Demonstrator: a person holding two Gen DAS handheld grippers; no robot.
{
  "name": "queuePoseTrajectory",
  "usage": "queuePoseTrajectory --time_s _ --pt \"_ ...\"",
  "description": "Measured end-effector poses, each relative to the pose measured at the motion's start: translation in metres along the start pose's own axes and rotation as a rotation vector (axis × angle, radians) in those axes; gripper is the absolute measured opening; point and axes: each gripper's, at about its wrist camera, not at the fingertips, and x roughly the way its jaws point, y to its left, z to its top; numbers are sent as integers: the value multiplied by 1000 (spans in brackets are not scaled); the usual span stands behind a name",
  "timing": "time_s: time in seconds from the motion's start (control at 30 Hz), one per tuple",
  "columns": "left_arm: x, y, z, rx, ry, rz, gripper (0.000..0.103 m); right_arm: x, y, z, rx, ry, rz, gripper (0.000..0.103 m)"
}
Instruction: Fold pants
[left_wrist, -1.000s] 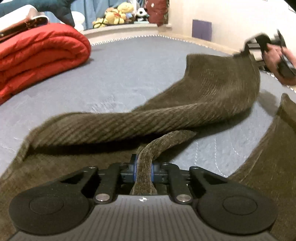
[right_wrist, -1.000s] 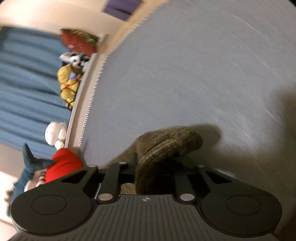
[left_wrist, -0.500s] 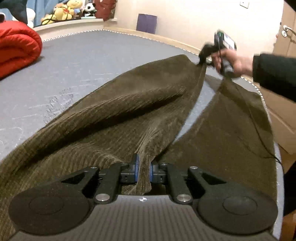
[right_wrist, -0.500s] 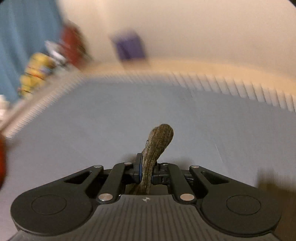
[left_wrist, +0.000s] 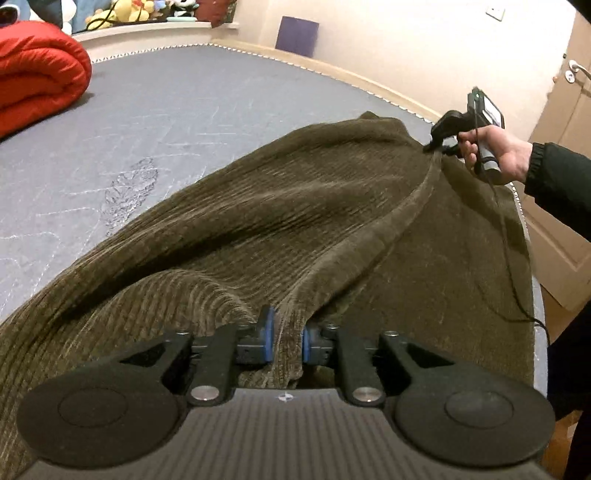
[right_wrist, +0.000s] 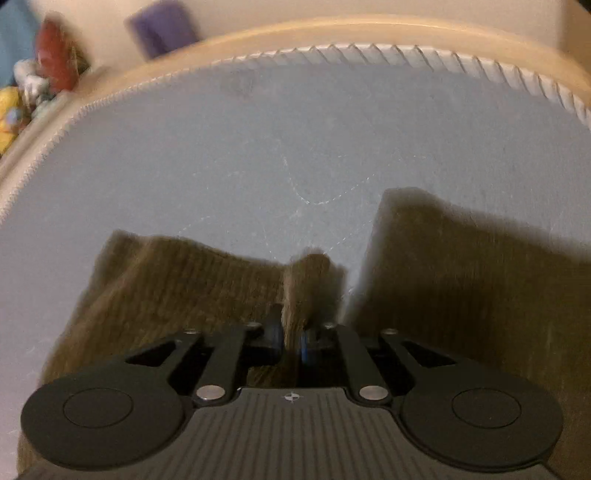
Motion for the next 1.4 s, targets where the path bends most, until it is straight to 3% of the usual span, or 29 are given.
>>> queuePoseTrajectory --time_s 0.07,0.13,0.2,0.27,0.33,0.4,0.43,0.5,0.57,0.6,0.67,0.73,0.8,0.83,0.87,0.93,1.03,1.07,1.1,1.2,1.23,1.27,1.33,1.4 --pt "-5 3 5 -9 -18 -46 50 -23 6 0 -78 -117 -43 31" --pt "-21 4 5 -31 -64 -82 59 -47 10 4 -79 -252 -82 51" --pt "-34 13 6 -84 -119 -116 59 -65 12 9 -63 -341 -76 54" --pt "-47 22 6 -140 -175 -129 59 -73 23 9 -116 -379 13 55" --pt "-59 28 3 -187 -219 -99 59 -64 51 2 -249 -295 153 60" --pt "-74 39 -3 -246 -268 -7 59 -36 81 -4 -345 -68 334 62" --pt "-83 47 -7 -284 -285 61 59 -22 94 -8 -375 22 381 60" --pt "-100 63 -15 -367 -280 229 59 -5 118 -14 -406 33 323 62" --pt "-115 83 -26 -473 -211 449 59 13 136 -15 -397 45 267 67" --pt "-125 94 -36 -537 -169 562 59 29 143 -14 -385 91 211 68" --pt "-148 112 -61 -658 -130 691 60 42 150 -32 -400 108 113 69" --pt "-170 125 -88 -774 -124 767 62 40 169 -47 -513 64 -1 64" --pt "-188 133 -110 -853 -130 827 72 40 179 -62 -563 10 -68 55" --pt "-193 137 -120 -903 -130 838 75 39 182 -68 -591 -21 -84 42" --pt "-198 141 -128 -945 -135 825 75 37 185 -71 -623 -58 -109 20" --pt "-188 150 -138 -1006 -127 742 75 38 183 -77 -636 -115 -124 9" --pt "-162 149 -136 -965 -89 621 77 35 177 -80 -646 -177 -94 7" --pt "-153 147 -134 -940 -81 627 79 33 178 -78 -633 -191 -87 6" --pt "-145 146 -133 -912 -78 662 75 32 176 -73 -614 -208 -81 6" --pt "-139 148 -132 -842 -106 755 46 29 178 -60 -588 -271 -55 5" --pt "-141 143 -128 -802 -147 793 46 32 185 -54 -585 -303 -47 5" --pt "-137 132 -117 -701 -174 851 46 28 188 -54 -592 -342 -38 5" --pt "-122 113 -103 -515 -150 932 47 18 198 -54 -627 -463 -36 5" --pt "-109 116 -105 -526 -62 941 54 21 199 -49 -607 -489 -46 6"
